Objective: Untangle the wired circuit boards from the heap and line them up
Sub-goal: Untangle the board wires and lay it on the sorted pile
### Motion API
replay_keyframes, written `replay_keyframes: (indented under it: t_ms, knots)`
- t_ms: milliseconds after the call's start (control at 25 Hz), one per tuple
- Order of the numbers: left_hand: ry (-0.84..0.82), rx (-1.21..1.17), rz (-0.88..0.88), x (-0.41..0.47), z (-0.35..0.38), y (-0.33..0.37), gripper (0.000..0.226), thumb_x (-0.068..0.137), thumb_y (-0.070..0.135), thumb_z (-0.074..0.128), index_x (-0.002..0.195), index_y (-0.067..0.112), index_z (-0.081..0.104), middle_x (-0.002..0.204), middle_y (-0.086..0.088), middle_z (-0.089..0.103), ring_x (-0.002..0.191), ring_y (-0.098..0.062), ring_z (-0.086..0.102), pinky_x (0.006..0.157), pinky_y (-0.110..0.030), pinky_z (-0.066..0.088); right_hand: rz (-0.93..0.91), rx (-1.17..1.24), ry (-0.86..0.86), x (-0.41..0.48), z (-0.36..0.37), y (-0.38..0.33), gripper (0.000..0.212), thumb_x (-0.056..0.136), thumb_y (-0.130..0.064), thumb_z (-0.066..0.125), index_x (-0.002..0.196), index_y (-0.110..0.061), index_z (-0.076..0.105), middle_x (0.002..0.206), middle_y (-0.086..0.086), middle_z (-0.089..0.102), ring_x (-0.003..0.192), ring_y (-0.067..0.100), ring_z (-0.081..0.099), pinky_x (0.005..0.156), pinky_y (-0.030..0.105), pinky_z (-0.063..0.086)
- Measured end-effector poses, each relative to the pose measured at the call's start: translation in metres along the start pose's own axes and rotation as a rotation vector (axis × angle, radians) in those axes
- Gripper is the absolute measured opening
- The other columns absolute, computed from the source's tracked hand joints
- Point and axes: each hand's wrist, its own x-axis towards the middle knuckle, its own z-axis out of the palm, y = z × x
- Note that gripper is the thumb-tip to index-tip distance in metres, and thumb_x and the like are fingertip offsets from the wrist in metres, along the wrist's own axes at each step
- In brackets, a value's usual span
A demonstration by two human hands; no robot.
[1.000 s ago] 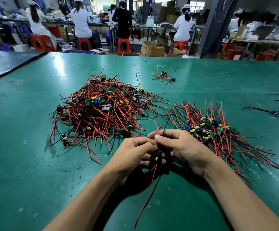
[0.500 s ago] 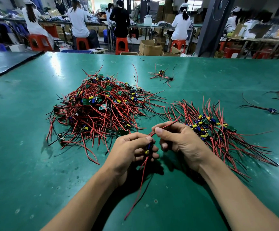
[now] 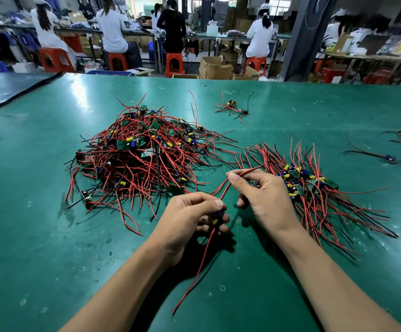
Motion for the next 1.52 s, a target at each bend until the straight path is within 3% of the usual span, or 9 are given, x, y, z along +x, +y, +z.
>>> replay_keyframes:
  t_ms: [160,600,760,840,1000,1120,1280,1400,1520]
  knots:
    - [-0.005,-0.004,-0.014,-0.001,0.001,0.001,0.012,0.086,0.004,0.065,0.076,0.007,0.07,0.071,-0.019,0.068,0.052,-0.023,0.063,0.048,-0.021,0.05,-0.039,-0.003,0.091,0.004,-0.004,0.004,0.009,0.091,-0.022,0.073,0.084,-0.017,0.076,0.079,-0.013,0.07,0.044,0.007,0.052,0.048,0.015,0.041]
    - [-0.005,-0.054,-0.047,0.001,-0.001,0.001,0.019,0.084,0.003,0.064,0.068,0.012,0.071,0.067,-0.019,0.065,0.05,-0.024,0.06,0.051,-0.024,0.049,0.008,0.14,0.162,0.01,-0.013,0.008,0.004,0.089,-0.013,0.075,0.085,-0.015,0.074,0.062,-0.004,0.063,0.043,0.009,0.049,0.046,0.017,0.041]
    - [-0.001,-0.055,-0.039,0.001,-0.001,0.0,0.019,0.084,0.002,0.063,0.069,0.011,0.071,0.068,-0.019,0.066,0.05,-0.024,0.061,0.051,-0.023,0.05,-0.067,-0.111,0.181,0.003,-0.012,0.006,0.01,0.095,-0.019,0.067,0.086,-0.016,0.073,0.068,-0.004,0.071,0.04,0.009,0.056,0.047,0.015,0.043]
    - [0.008,-0.059,-0.038,0.002,-0.002,0.0,0.018,0.085,0.002,0.062,0.07,0.009,0.07,0.067,-0.019,0.066,0.049,-0.023,0.062,0.05,-0.023,0.05,-0.122,-0.245,0.213,0.0,-0.011,0.004,0.014,0.097,-0.023,0.065,0.087,-0.017,0.074,0.056,-0.01,0.065,0.04,0.006,0.056,0.048,0.013,0.042]
    - [0.016,-0.078,-0.036,0.003,-0.002,-0.001,0.016,0.085,0.002,0.061,0.072,0.007,0.068,0.066,-0.018,0.065,0.049,-0.023,0.061,0.05,-0.023,0.051,-0.061,-0.154,0.224,0.003,-0.016,0.002,0.021,0.1,-0.025,0.06,0.091,-0.013,0.075,0.049,-0.006,0.06,0.039,0.007,0.054,0.047,0.017,0.042]
    - [0.008,-0.063,-0.039,0.003,-0.002,0.0,0.018,0.085,0.002,0.061,0.071,0.008,0.068,0.066,-0.018,0.066,0.048,-0.023,0.061,0.049,-0.022,0.05,-0.094,-0.232,0.242,0.003,-0.015,0.0,0.018,0.099,-0.023,0.062,0.092,-0.014,0.076,0.049,0.003,0.06,0.038,0.006,0.054,0.047,0.015,0.04]
    - [0.009,-0.063,-0.038,0.003,-0.003,0.0,0.019,0.084,0.003,0.062,0.068,0.01,0.07,0.066,-0.017,0.066,0.049,-0.023,0.061,0.05,-0.022,0.05,-0.104,-0.132,0.232,0.004,-0.015,-0.002,0.025,0.102,-0.028,0.056,0.091,-0.015,0.073,0.058,-0.009,0.064,0.038,0.011,0.052,0.045,0.024,0.043]
    - [0.005,-0.049,-0.043,0.003,-0.003,0.001,0.018,0.085,0.004,0.062,0.07,0.011,0.07,0.067,-0.017,0.066,0.05,-0.023,0.062,0.05,-0.022,0.05,-0.185,-0.348,0.229,0.005,-0.017,0.004,0.026,0.101,-0.027,0.058,0.086,-0.012,0.073,0.048,-0.008,0.056,0.042,0.012,0.051,0.051,0.031,0.044]
    - [0.002,-0.038,-0.047,0.003,-0.004,0.001,0.017,0.085,0.005,0.063,0.071,0.009,0.071,0.068,-0.018,0.066,0.05,-0.023,0.062,0.05,-0.022,0.051,-0.189,-0.459,0.25,0.004,-0.016,0.008,0.028,0.101,-0.026,0.058,0.081,-0.013,0.073,0.052,-0.022,0.059,0.046,0.007,0.052,0.052,0.024,0.041]
